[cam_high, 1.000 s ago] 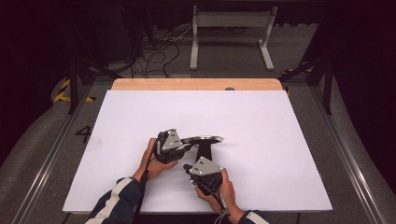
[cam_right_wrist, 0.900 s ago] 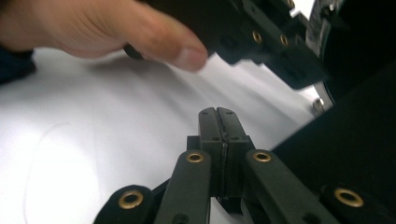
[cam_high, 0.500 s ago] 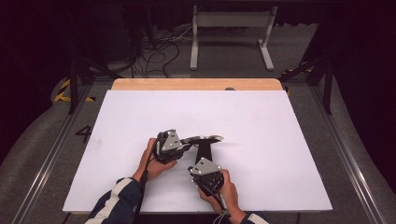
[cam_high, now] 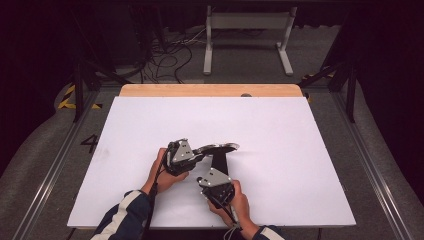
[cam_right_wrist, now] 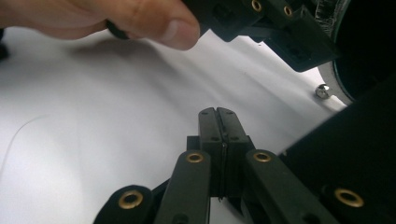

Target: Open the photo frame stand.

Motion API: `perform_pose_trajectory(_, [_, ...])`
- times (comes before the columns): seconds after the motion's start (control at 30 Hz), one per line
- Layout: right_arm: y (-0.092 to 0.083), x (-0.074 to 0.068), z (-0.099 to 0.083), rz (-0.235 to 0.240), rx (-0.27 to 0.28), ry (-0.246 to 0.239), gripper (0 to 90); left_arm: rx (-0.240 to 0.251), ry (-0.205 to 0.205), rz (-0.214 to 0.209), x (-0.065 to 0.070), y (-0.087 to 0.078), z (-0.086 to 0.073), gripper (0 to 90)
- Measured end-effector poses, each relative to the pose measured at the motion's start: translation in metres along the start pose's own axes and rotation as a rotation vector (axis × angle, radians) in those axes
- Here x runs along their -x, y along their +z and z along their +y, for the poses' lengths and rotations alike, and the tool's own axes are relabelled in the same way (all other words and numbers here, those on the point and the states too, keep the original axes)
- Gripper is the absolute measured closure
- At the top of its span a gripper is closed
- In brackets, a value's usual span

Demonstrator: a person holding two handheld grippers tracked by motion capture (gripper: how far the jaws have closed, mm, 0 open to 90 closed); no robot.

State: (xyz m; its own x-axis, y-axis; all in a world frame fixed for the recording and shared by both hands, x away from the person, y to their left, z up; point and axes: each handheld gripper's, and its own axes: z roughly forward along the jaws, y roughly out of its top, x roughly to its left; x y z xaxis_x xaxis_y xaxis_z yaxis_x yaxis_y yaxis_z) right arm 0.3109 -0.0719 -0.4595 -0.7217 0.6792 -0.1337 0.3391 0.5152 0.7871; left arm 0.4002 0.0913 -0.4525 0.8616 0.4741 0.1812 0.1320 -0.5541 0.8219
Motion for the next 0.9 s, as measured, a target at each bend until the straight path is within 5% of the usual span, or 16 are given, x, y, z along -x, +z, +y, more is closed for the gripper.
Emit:
perform_pose_trajectory(0.33, [0.003,0.001,-0.005,-0.075,-0.043,0.004,90.0,-0.015,0.023,0.014,0.003,0.000,0.002,78.6])
perform_pose_trajectory(0.9, [-0.004,0.011,-0.011,-0.031,-0.073,0.015,90.0,0.010,-0.013,-0.021,0.000,-0.003,0.000,78.1])
